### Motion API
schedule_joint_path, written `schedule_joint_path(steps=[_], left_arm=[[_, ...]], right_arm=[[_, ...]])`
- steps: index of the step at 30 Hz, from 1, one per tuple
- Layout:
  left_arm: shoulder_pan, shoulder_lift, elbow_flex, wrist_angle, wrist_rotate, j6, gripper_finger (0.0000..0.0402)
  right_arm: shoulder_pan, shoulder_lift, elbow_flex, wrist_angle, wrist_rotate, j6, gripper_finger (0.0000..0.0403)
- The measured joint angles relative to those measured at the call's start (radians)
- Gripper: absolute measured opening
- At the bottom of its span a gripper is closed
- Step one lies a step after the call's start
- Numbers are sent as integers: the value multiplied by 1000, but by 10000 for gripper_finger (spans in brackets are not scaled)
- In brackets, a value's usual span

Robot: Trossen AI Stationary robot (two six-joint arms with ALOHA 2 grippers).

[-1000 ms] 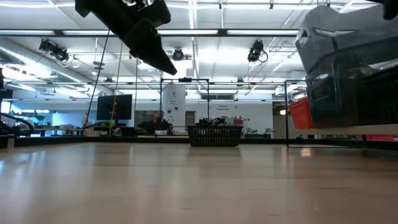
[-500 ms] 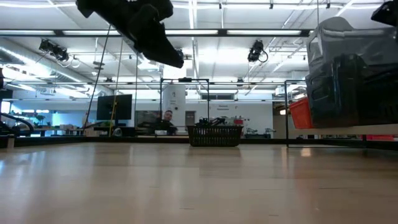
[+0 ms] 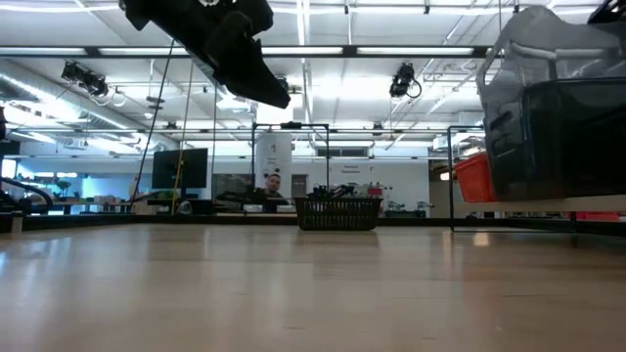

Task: Stack baskets on shelf by color
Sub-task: Stack the black transparent bin on top of the black transparent bin on the shelf, then stack the black bin on top of the black bin on the shelf

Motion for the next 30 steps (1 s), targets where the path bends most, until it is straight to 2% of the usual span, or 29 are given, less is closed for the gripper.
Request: schedule_joint_path(steps=[11, 17, 24, 30], left_arm=[[0, 89, 0, 36, -1, 1, 172], [0, 146, 0, 78, 0, 3, 172], [11, 146, 0, 135, 0, 18, 172], [46, 159, 0, 149, -1, 18, 172]], right_arm=[[4, 24, 0, -36, -9, 80, 27], [4, 56, 0, -95, -8, 91, 62], [4, 108, 0, -135, -18, 101, 116], [4, 152, 0, -136, -48, 101, 145]])
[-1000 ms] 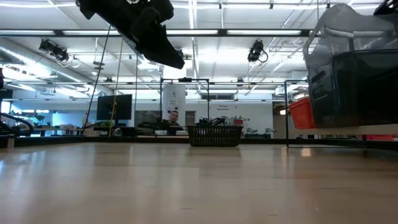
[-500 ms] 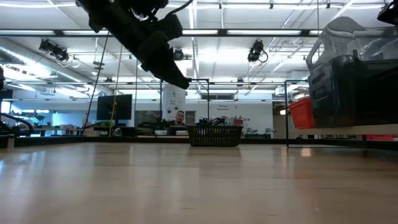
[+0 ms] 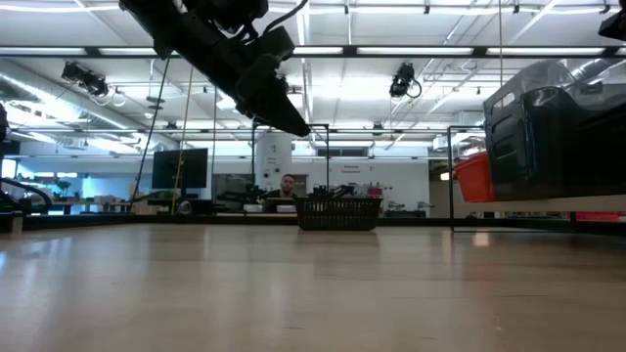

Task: Stack baskets on shelf by color
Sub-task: Stack the black bin on top of the black bin on the shelf

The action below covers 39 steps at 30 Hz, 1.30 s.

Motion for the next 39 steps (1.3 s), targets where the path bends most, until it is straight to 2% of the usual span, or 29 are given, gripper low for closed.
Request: schedule_joint_path(steps=[5, 10, 14, 20, 24, 34, 37, 39], left_arm=[[41, 28, 0, 72, 6, 4, 172], [99, 89, 10, 170, 82, 52, 172], [145, 155, 60, 142, 82, 60, 172], [179, 250, 184, -28, 82, 112, 174], [195, 315, 237, -100, 83, 155, 190], [267, 406, 251, -99, 44, 230, 218], [275, 409, 251, -105, 60, 236, 216], [272, 409, 251, -110, 67, 242, 201]], right_arm=[[-1, 27, 0, -1, 15, -13, 153], [-2, 23, 4, 1, 14, 0, 151], [-3, 16, 64, -1, 5, 8, 151], [-3, 15, 174, 26, 36, -24, 152], [-10, 18, 193, 58, 43, -26, 153], [-14, 60, 179, 212, 41, -27, 153], [-14, 82, 179, 229, 33, -27, 153], [-14, 95, 179, 230, 31, -27, 153]])
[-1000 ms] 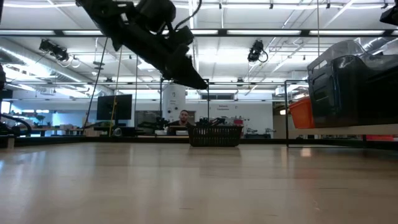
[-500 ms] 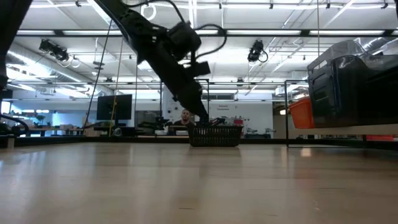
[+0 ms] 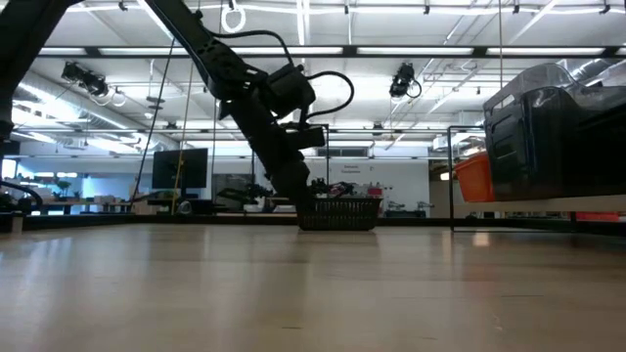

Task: Stack baskets on shelf by color
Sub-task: Stack the black bin on top of the black bin on the shelf

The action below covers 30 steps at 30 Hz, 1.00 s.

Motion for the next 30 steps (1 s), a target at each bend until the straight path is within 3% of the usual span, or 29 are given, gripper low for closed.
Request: schedule_joint_path(steps=[3, 8, 9, 16, 24, 30], left_arm=[[-9, 0, 0, -10, 36, 20, 151], [-29, 0, 0, -10, 93, 17, 24], [-35, 0, 0, -8, 99, 14, 17], [-118, -20, 0, -50, 104, -18, 12], [-281, -156, -1, -123, 75, -129, 11], [-453, -199, -1, -172, -20, -215, 11]], right_arm=[[0, 17, 0, 1, 0, 0, 153], [0, 26, 0, 2, -7, 0, 153], [0, 26, 0, 3, -7, 0, 153], [0, 26, 0, -1, -7, -41, 152], [-2, 26, -1, 15, 24, -45, 152], [-43, 26, -1, 182, 53, -175, 152]])
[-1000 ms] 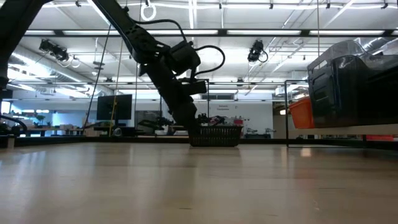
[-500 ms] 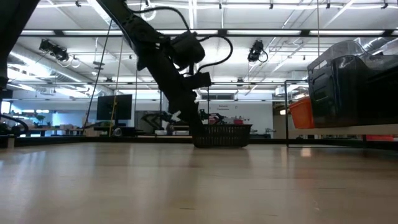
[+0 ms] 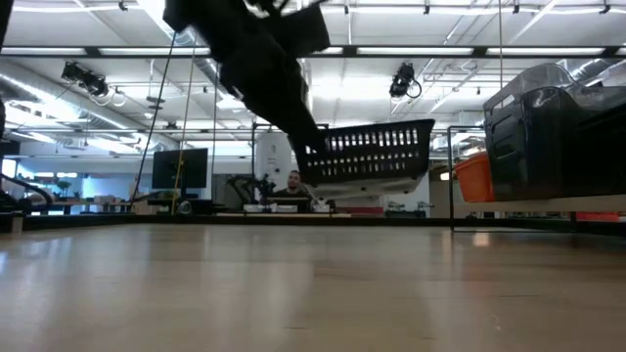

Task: Stack baskets on shelf by color
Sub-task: Stack the black bin on top of the black bin on the shelf

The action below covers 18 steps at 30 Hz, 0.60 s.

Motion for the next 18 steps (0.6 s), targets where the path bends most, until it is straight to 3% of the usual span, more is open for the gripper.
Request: schedule_joint_path(steps=[9, 18], left_arm=[[-150, 1, 0, -8, -76, -117, 11], [-246, 1, 0, -7, -122, -165, 11]], right_arm=[[-125, 10, 0, 395, 1, -440, 152], [-267, 141, 0, 408, -113, -463, 152]])
